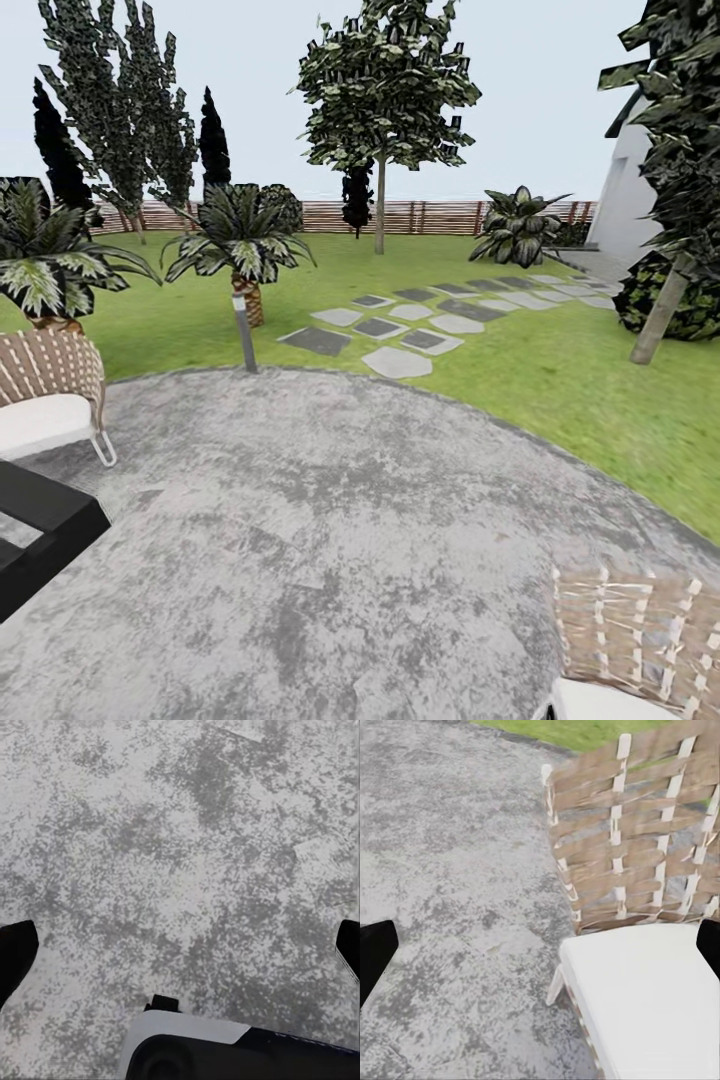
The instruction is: Take the three Easter eggs out of the wicker basket on the lawn in the garden, then place them on the lawn next to a single tree (choose any tree) so that all three eggs are next to the same tree and none are left in the basket.
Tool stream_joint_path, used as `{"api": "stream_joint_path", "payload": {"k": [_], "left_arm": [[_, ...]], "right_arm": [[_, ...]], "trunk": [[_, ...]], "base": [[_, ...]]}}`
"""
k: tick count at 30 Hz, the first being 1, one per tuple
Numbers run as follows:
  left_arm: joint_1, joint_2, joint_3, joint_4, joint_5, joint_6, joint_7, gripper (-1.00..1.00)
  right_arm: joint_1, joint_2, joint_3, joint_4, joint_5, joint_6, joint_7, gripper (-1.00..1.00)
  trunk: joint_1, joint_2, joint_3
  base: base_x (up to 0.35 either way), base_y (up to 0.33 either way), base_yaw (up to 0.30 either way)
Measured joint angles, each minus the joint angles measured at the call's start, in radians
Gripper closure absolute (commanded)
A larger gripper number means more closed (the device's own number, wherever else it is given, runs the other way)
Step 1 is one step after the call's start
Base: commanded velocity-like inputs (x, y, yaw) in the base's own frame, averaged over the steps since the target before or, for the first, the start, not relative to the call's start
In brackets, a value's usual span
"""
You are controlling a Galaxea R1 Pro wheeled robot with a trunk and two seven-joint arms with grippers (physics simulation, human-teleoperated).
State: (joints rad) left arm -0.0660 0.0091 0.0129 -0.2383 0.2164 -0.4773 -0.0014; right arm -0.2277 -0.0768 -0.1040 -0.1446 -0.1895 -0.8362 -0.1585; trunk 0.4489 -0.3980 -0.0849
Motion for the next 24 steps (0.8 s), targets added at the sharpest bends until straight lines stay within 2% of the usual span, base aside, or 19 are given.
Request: {"api": "stream_joint_path", "payload": {"k": [24], "left_arm": [[0.000, 0.000, 0.000, 0.000, 0.000, 0.000, 0.000, -1.00]], "right_arm": [[0.000, 0.000, 0.000, 0.000, 0.002, -0.001, 0.000, -1.00]], "trunk": [[0.000, 0.000, 0.000]], "base": [[0.333, 0.000, 0.000]]}}
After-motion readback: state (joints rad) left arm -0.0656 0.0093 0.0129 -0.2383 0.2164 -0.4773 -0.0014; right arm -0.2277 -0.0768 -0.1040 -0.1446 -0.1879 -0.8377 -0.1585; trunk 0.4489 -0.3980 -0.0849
